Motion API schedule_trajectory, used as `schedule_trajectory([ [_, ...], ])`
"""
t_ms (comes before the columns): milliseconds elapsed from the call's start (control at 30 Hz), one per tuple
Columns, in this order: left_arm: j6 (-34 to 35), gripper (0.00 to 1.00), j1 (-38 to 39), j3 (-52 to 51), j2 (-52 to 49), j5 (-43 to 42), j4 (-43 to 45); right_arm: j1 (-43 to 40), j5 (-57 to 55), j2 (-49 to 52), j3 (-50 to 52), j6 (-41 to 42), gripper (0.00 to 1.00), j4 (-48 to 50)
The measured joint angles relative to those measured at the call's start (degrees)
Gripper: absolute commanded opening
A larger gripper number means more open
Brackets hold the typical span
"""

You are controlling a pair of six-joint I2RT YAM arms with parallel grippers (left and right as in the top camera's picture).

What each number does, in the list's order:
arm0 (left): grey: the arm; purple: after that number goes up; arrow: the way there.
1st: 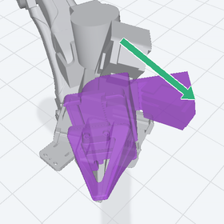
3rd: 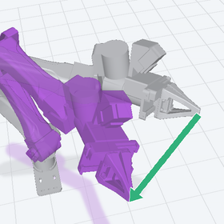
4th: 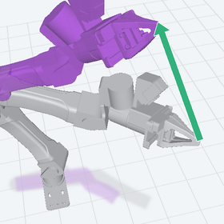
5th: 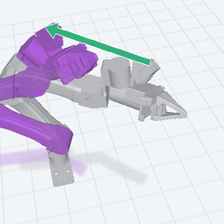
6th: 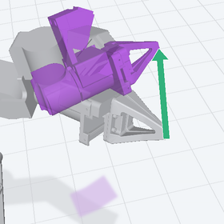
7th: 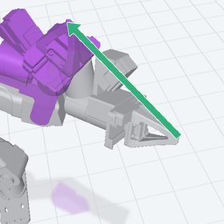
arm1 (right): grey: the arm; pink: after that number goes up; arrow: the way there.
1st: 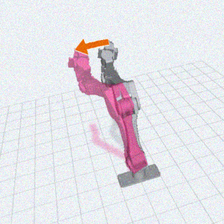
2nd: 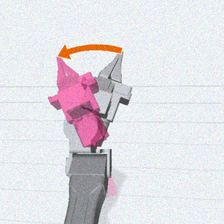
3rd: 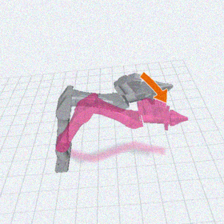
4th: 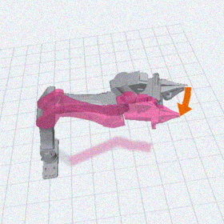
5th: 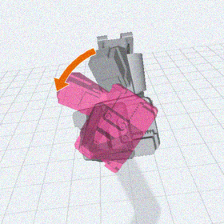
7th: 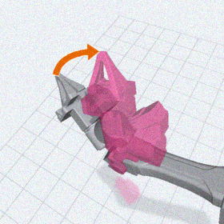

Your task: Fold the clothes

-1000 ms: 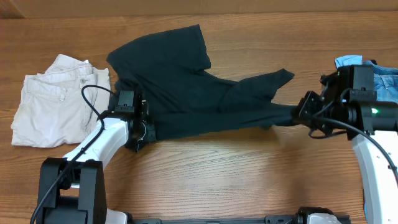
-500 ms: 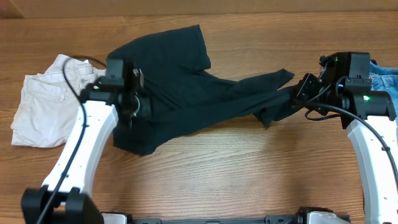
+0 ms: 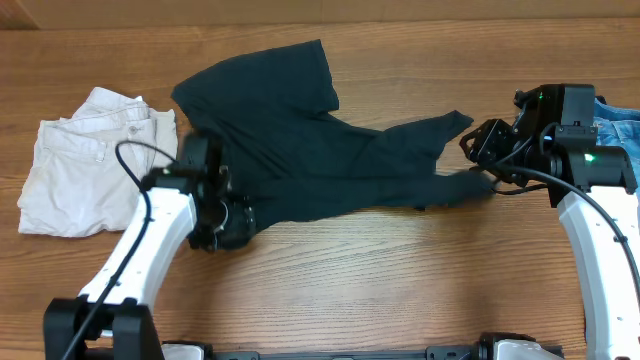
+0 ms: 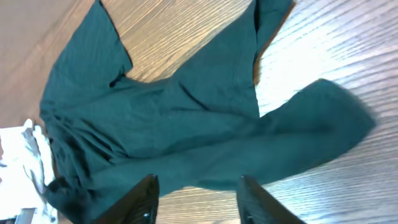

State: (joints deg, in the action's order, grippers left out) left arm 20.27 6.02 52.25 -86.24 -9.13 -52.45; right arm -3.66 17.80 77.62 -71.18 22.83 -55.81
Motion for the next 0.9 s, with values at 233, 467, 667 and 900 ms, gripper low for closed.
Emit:
schedule_trajectory([
  [233,2.6,0.6,0.0,-8.8,-0.7,3.1,14.6,0.0,0.0,0.0,0.0,0.0,0.47,-1.3],
  [467,3.1,0.04,0.0,-8.9,-3.7,6.6,18.5,0.0,-0.1,0.0,0.0,0.0,0.47,-4.5],
  [667,2.5,0.04,-1.0,8.7,-4.3,0.8,-3.0,0.0,-1.9,0.0,0.0,-0.4,0.51,-11.1],
  [900,0.6,0.04,-1.7,50.5,0.8,-2.1,-9.9,1.8,-0.9,0.0,7.5,-3.3,0.5,-8.2],
])
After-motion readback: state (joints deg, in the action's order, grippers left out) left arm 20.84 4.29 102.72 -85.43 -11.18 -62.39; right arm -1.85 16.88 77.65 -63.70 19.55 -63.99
